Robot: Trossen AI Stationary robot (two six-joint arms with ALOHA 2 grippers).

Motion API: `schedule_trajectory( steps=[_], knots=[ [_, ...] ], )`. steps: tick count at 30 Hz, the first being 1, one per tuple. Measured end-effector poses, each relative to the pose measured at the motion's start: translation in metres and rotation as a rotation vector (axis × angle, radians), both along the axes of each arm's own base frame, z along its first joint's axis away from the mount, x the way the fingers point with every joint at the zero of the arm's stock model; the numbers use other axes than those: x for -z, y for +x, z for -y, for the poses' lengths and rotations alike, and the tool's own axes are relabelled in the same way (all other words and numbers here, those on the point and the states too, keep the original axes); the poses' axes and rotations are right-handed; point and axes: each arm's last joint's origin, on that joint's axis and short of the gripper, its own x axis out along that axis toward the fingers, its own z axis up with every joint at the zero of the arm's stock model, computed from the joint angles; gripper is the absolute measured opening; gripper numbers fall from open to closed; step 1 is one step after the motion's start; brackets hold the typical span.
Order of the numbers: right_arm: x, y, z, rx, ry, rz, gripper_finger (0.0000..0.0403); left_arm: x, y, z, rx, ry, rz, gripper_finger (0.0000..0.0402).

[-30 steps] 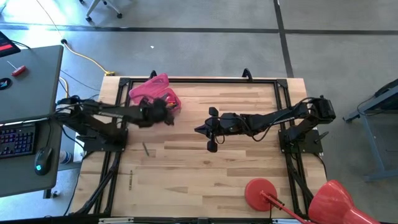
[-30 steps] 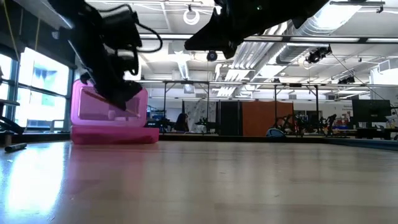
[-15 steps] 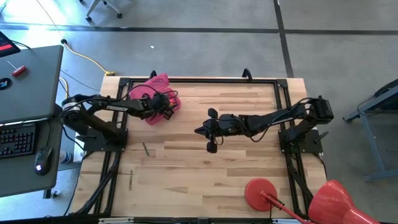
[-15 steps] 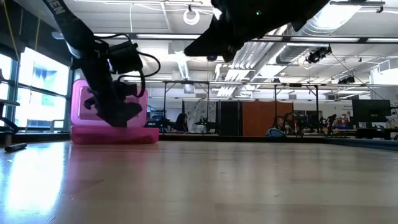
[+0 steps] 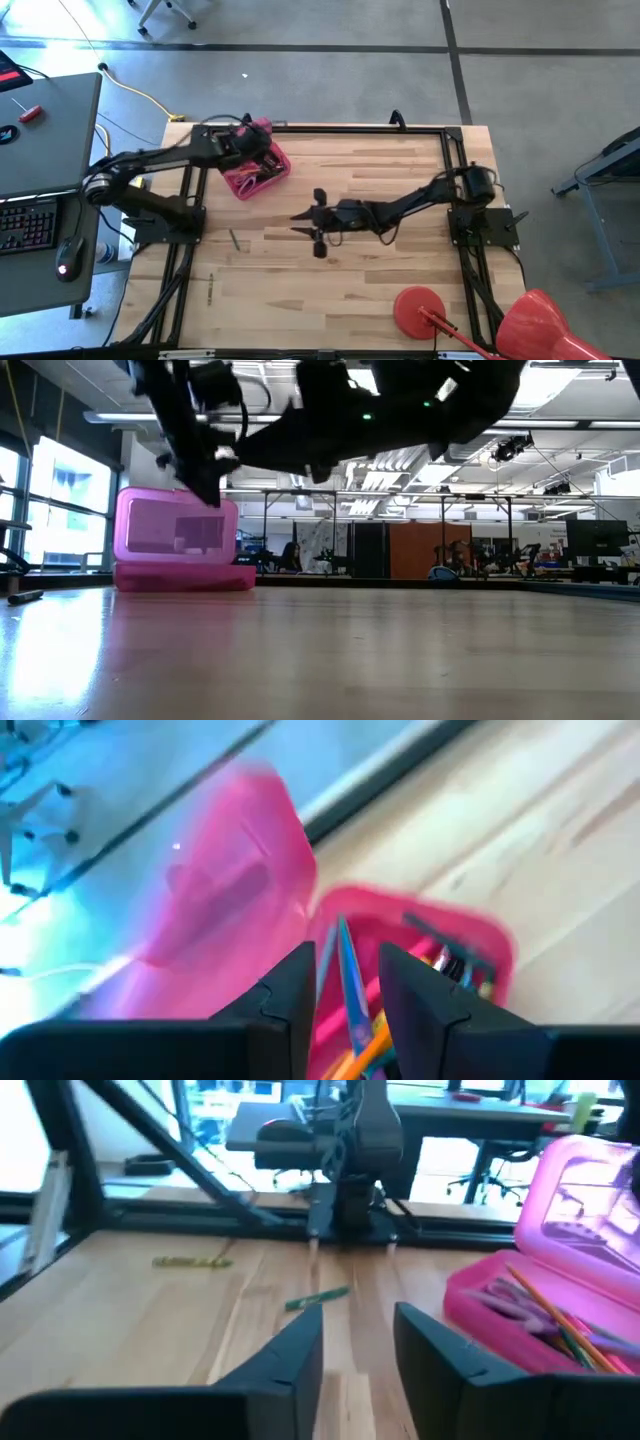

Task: Pick & place school supplies into a supply box
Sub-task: Put the dark green crayon into the supply box

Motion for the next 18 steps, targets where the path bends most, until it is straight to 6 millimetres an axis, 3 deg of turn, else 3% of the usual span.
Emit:
schedule_trajectory(
  steps=[6, 10, 14, 18],
  knots=[
    [0.011, 0.054, -0.021, 0.144, -0.01, -0.012, 0.0133, -0.08, -0.025, 0.016, 0.023, 0.051, 0.137, 0.0143],
    [0.024, 0.085, -0.028, 0.156, 0.034, -0.08, 0.0134, -0.114, -0.047, 0.035, 0.077, 0.064, 0.207, 0.0143],
    [0.032, 0.098, -0.029, 0.187, 0.004, -0.181, 0.0131, -0.12, -0.072, 0.062, 0.186, -0.043, 0.228, 0.0143],
    [0.024, 0.096, -0.028, 0.234, -0.045, -0.211, 0.0129, -0.1, -0.093, 0.09, 0.254, -0.318, 0.189, 0.0143]
  ],
)
